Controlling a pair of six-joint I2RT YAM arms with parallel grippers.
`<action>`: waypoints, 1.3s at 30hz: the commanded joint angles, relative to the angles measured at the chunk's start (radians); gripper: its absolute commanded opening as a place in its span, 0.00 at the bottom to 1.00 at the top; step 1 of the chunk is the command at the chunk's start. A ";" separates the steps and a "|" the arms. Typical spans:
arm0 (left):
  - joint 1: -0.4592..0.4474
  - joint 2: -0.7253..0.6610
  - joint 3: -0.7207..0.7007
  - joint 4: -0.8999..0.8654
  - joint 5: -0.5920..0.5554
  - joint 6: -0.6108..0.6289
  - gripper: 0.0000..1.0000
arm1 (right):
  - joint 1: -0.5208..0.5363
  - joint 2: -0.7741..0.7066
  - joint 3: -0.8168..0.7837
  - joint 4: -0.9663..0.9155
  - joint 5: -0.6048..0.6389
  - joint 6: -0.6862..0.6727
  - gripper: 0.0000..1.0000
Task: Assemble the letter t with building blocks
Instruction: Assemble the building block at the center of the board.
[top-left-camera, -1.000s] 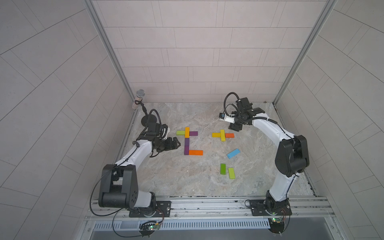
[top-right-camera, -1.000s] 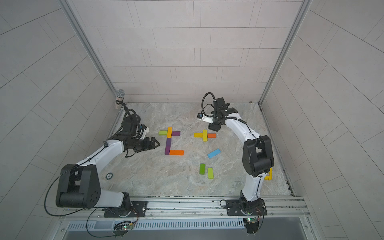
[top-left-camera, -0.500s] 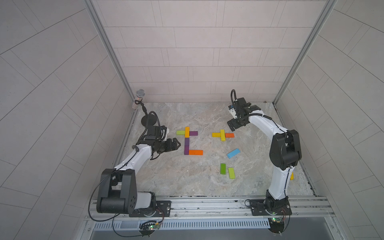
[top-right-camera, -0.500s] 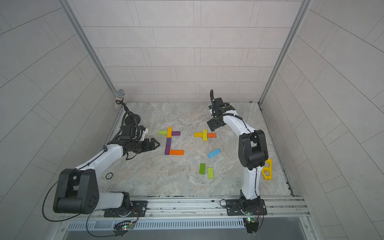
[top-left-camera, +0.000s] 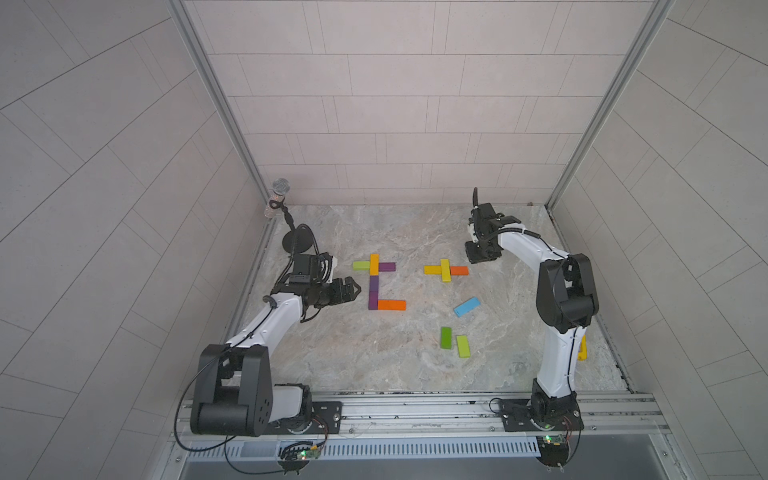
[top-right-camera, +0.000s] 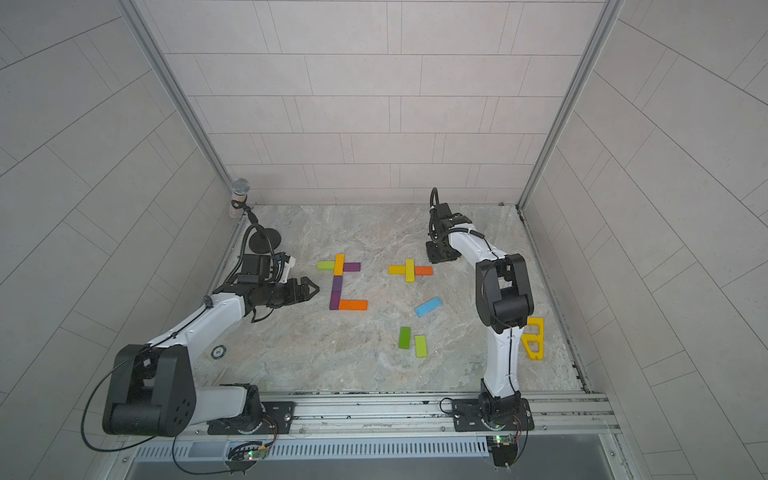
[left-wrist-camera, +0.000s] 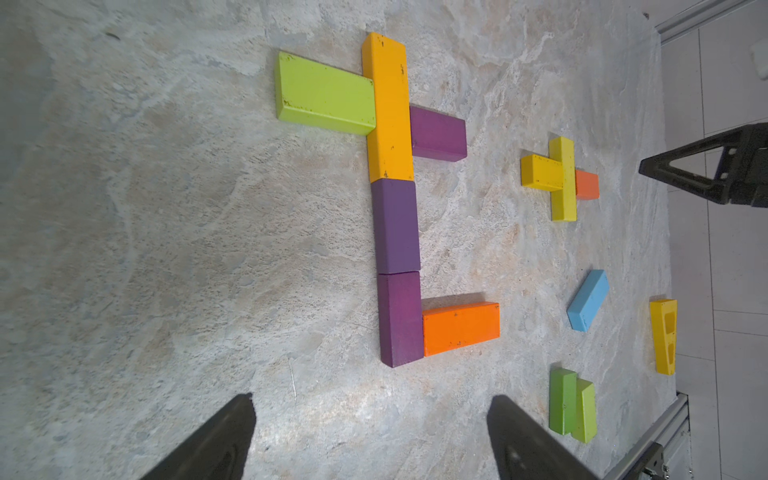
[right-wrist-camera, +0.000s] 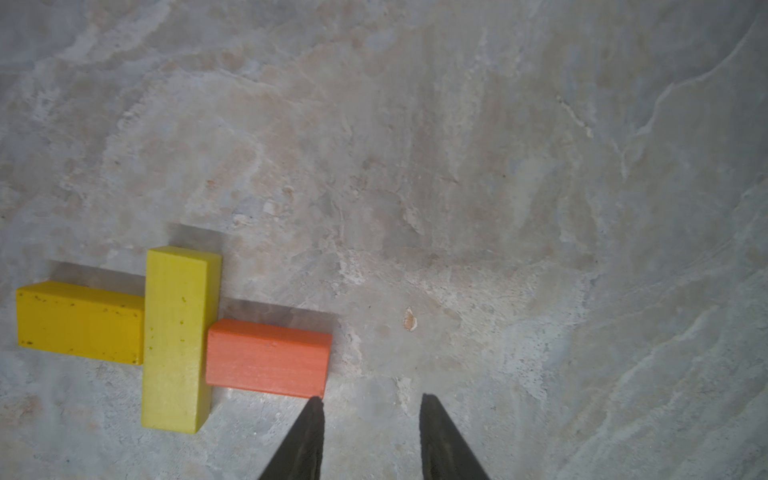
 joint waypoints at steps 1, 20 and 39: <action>0.009 -0.010 -0.012 0.012 -0.010 0.005 0.92 | -0.004 -0.003 -0.038 0.019 -0.020 0.041 0.40; 0.010 0.003 -0.010 0.004 -0.007 0.004 0.92 | -0.004 0.018 -0.116 0.105 -0.056 0.070 0.36; 0.011 0.013 -0.008 0.003 -0.003 0.005 0.92 | -0.007 0.044 -0.092 0.097 -0.053 0.074 0.36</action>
